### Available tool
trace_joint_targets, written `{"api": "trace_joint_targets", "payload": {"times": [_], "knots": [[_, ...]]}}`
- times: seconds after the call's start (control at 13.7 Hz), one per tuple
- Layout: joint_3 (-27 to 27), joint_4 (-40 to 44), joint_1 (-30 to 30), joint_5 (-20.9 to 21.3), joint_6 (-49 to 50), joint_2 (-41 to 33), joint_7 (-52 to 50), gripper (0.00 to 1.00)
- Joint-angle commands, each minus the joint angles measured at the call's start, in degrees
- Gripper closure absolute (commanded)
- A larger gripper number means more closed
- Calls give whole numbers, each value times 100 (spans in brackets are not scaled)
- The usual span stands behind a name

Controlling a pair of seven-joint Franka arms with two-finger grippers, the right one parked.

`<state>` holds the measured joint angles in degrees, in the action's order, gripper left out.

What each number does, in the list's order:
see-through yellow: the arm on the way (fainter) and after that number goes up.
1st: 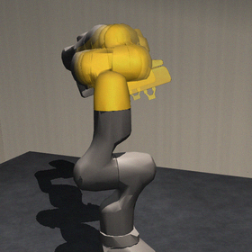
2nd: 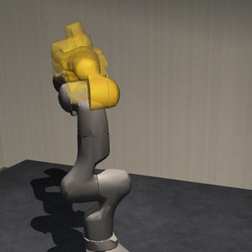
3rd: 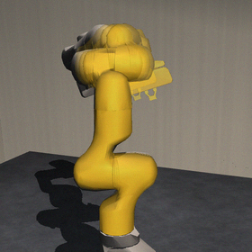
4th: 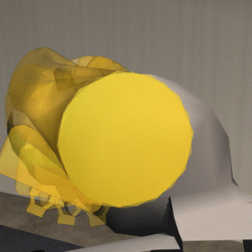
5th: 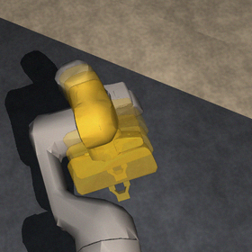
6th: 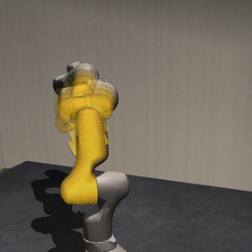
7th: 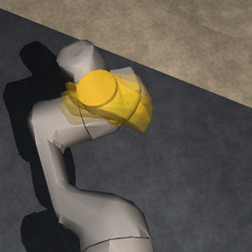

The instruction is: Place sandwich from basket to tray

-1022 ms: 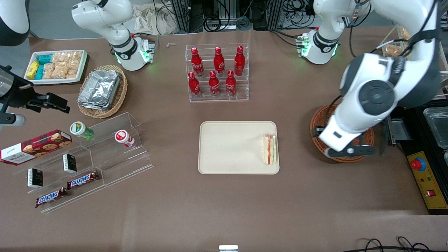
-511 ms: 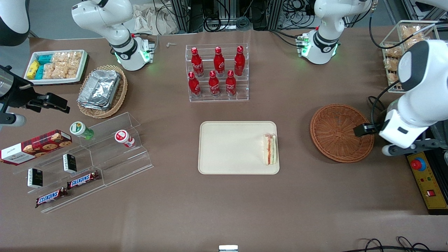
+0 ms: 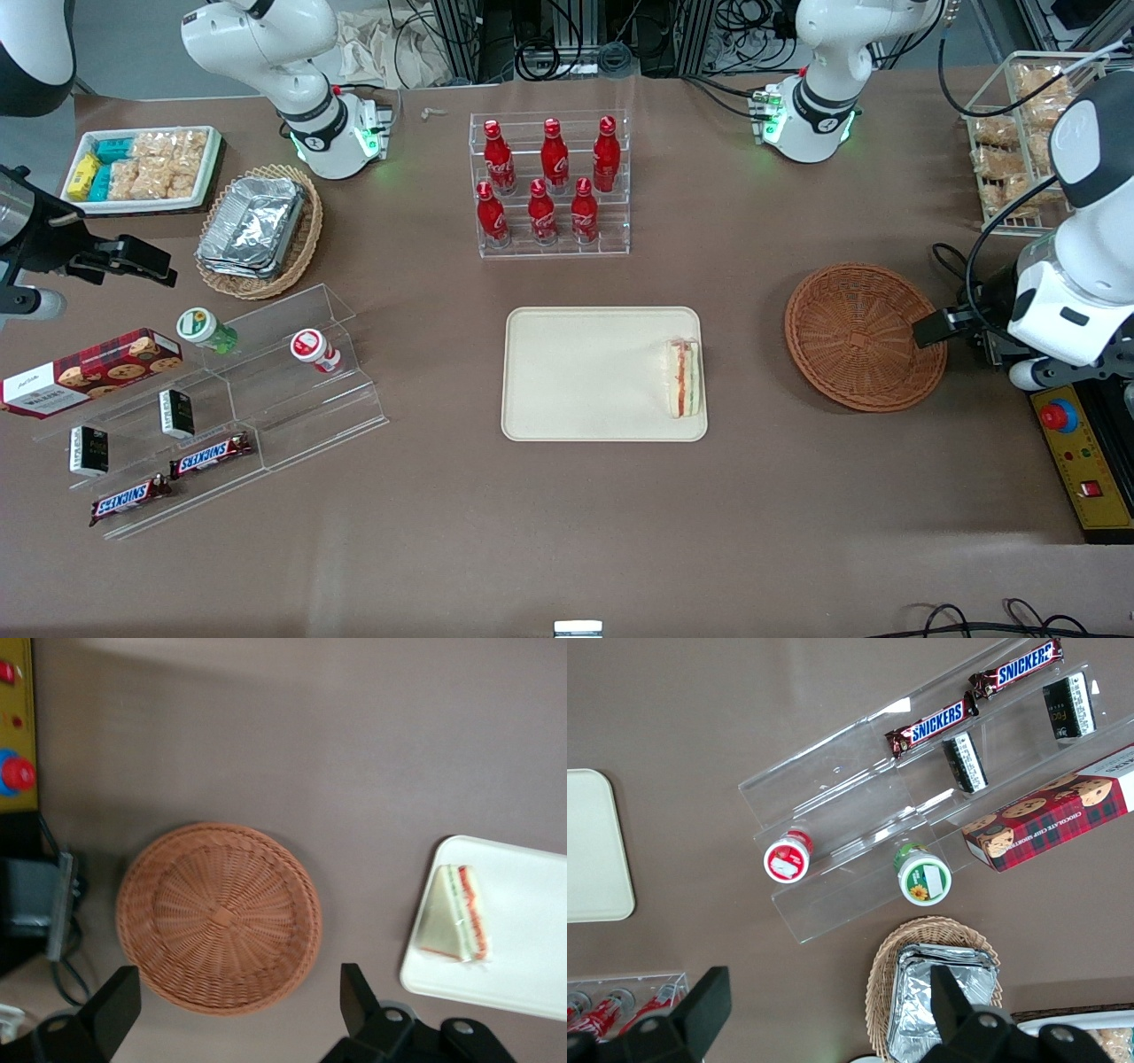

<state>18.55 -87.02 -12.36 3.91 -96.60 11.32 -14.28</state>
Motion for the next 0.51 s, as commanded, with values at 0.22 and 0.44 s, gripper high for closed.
{"api": "trace_joint_targets", "payload": {"times": [0.22, 0.44], "knots": [[34, 378, -109, 110, 256, 72, 857, 0], [34, 606, -188, 119, 440, 80, 900, 0]]}}
